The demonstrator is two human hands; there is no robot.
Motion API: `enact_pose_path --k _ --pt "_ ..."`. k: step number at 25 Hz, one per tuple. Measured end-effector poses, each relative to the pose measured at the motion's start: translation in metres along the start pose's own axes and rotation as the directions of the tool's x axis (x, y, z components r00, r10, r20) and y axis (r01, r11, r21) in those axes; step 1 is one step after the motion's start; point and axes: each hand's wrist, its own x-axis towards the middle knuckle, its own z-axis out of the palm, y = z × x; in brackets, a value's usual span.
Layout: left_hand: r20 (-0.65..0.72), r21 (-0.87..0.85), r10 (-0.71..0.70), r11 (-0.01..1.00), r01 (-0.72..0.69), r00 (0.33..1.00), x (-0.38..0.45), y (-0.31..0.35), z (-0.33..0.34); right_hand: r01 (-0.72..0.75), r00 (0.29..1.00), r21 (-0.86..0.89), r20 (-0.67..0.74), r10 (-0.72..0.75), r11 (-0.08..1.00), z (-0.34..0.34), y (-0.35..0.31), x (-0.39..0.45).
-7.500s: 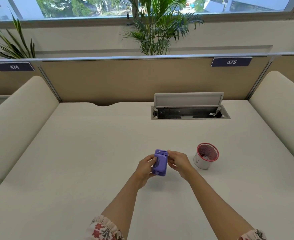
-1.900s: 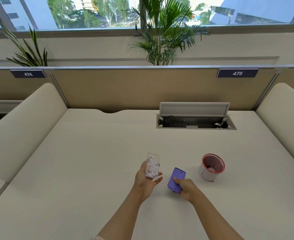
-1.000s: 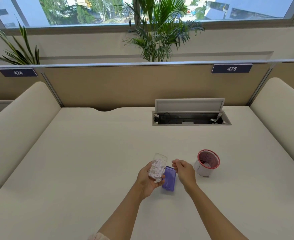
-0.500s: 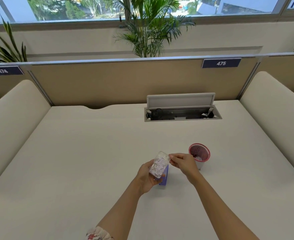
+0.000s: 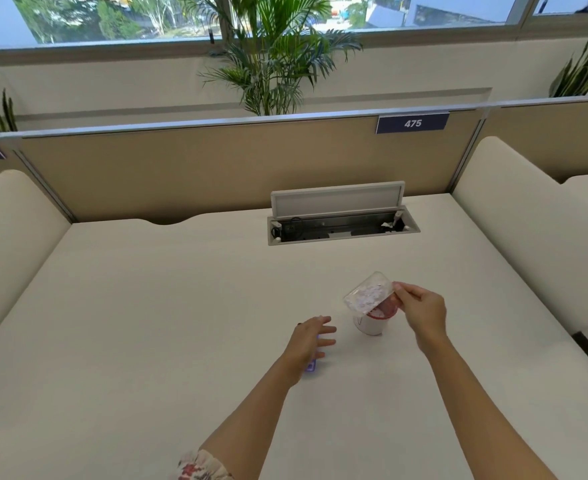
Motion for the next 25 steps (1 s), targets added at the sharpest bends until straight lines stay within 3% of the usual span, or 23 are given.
enact_pose_path --k 3,6,10,13,16,25 --pt "-0.01 0.258 0.156 0.955 -0.148 0.988 0.006 0.003 0.015 0.061 0.993 -0.016 -0.101 -0.062 0.998 -0.017 -0.002 0.008" --pt "0.051 0.494 0.283 0.826 -0.271 0.958 0.011 0.006 0.028 0.135 0.976 -0.163 -0.147 -0.16 0.977 -0.024 -0.003 0.009" --pt "0.194 0.802 0.375 0.472 -0.367 0.906 0.019 0.008 0.04 0.224 0.958 -0.301 -0.105 -0.266 0.927 -0.02 -0.005 0.005" --pt "0.291 0.884 0.358 0.254 -0.392 0.887 0.021 0.008 0.047 0.274 0.942 -0.386 -0.078 -0.327 0.881 -0.013 -0.005 0.004" --pt "0.324 0.923 0.299 0.106 -0.369 0.898 0.021 0.007 0.051 0.319 0.926 -0.465 -0.033 -0.376 0.826 -0.01 -0.004 0.004" --pt "0.348 0.937 0.247 -0.071 -0.341 0.904 0.023 0.01 0.051 0.513 0.838 -0.597 0.191 -0.512 0.617 -0.007 0.012 -0.005"
